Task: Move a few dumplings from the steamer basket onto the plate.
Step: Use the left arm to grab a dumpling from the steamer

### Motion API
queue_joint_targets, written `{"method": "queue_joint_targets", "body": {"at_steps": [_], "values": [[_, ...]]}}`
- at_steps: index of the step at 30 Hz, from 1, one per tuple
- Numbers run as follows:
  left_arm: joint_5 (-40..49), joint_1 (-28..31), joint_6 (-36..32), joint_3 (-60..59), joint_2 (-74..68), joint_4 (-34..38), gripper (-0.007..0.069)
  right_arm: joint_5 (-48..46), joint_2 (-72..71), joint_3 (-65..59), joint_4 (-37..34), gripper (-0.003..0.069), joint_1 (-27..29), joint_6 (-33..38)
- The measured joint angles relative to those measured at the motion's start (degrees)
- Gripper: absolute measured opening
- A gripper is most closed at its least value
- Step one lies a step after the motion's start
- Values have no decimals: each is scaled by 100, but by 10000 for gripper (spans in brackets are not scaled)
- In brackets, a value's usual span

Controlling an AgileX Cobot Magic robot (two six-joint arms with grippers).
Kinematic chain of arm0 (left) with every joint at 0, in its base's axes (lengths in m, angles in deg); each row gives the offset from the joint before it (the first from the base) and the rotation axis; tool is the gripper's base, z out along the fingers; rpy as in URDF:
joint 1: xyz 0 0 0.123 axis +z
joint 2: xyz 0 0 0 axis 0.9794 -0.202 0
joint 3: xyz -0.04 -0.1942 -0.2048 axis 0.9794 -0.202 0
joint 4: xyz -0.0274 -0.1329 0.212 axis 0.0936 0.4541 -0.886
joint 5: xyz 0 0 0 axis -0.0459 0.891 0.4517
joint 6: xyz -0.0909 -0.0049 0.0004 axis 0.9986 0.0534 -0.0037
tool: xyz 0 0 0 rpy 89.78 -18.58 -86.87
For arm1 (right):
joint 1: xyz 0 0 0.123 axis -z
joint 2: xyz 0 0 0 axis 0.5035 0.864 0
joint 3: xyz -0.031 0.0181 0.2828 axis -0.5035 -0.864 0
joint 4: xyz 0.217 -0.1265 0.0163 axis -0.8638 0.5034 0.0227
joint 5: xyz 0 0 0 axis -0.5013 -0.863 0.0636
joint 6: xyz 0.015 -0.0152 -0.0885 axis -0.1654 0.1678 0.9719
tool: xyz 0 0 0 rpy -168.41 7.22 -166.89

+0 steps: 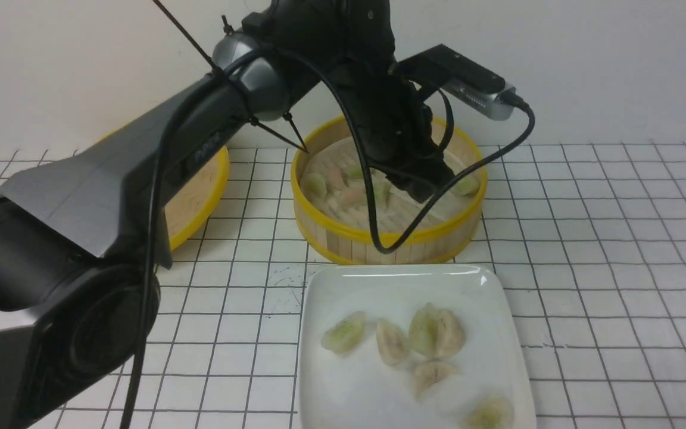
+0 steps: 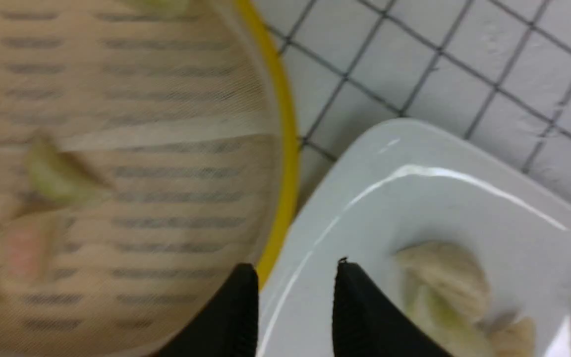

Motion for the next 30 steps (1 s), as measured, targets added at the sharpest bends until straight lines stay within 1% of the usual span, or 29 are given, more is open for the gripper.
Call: {"method": "queue_joint_targets", "body": {"at_steps": [5, 8, 11, 16, 25, 30], "values": [[28, 0, 599, 0, 79, -1614, 179, 0, 0, 0, 0, 192, 0, 0], [55, 19, 1072, 0, 81, -2171, 165, 0, 0, 0, 0, 192, 0, 0], [73, 20, 1364, 0, 87, -2282, 162, 0, 0, 0, 0, 192, 0, 0], [7, 31, 1846, 0, 87, -2271, 162, 0, 0, 0, 0, 192, 0, 0], [-482, 42, 1981, 5, 30, -2202, 162, 0, 0, 0, 0, 192, 0, 0], [-494, 125, 1961, 5, -195, -2154, 162, 0, 0, 0, 0, 192, 0, 0]]}}
